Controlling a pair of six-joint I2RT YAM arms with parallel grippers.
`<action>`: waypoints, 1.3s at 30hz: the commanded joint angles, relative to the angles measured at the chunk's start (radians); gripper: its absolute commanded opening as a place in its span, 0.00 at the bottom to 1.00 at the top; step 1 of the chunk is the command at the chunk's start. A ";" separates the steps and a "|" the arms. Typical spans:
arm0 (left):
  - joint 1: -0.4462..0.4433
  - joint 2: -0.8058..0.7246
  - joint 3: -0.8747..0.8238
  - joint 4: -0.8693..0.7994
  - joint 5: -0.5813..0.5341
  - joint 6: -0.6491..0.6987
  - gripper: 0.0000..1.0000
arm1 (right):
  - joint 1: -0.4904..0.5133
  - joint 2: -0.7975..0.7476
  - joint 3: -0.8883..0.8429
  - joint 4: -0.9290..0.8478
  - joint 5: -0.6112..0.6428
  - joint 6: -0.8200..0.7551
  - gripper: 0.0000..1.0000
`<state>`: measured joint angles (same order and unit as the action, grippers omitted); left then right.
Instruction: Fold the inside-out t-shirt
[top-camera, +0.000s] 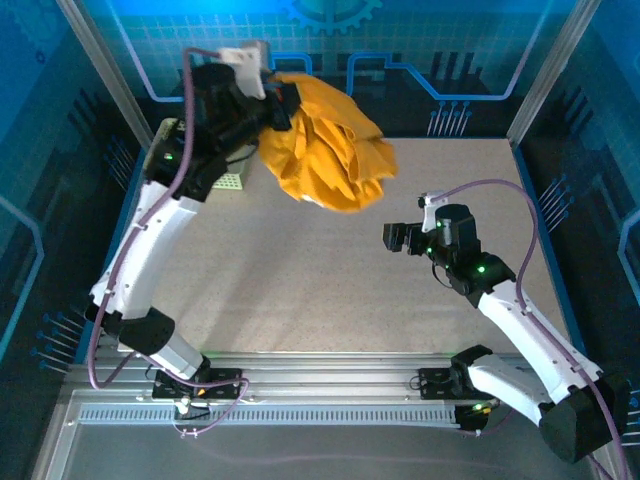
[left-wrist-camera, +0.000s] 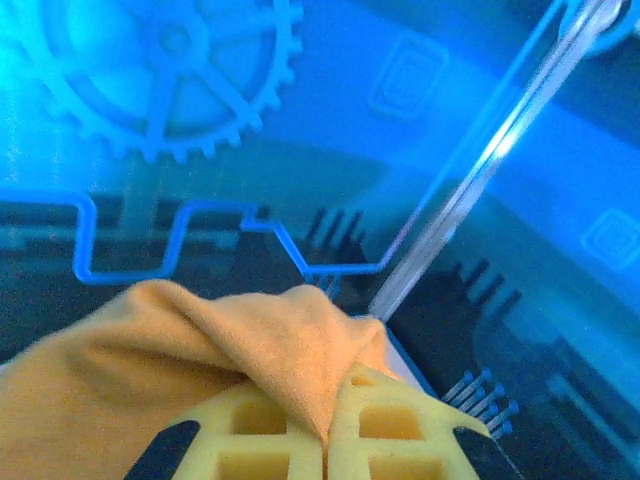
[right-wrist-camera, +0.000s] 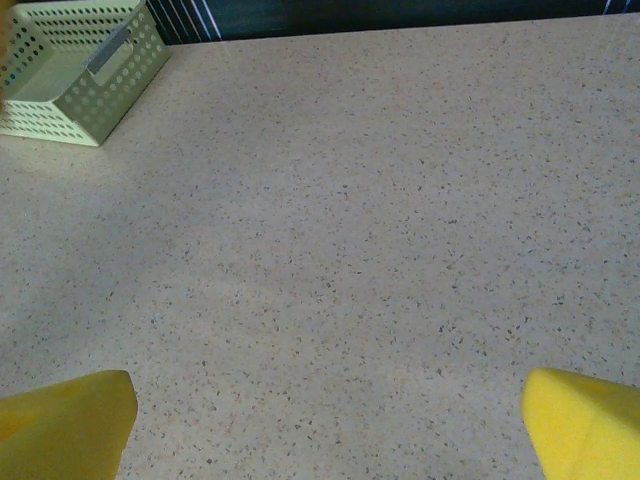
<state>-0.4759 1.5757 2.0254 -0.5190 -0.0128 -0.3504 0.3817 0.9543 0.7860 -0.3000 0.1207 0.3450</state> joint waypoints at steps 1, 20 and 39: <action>-0.015 -0.007 -0.193 0.093 0.018 -0.071 0.00 | 0.020 -0.022 0.004 -0.028 0.002 0.015 1.00; 0.062 0.083 -0.737 -0.001 -0.162 -0.180 0.73 | 0.092 0.225 0.013 -0.026 -0.009 0.050 1.00; -0.058 0.373 -0.518 -0.064 -0.127 -0.142 0.64 | 0.054 0.713 0.192 0.002 -0.113 0.180 0.67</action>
<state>-0.5385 1.9152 1.4628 -0.5449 -0.1261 -0.4950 0.4477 1.6394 0.9531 -0.3157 0.0410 0.5121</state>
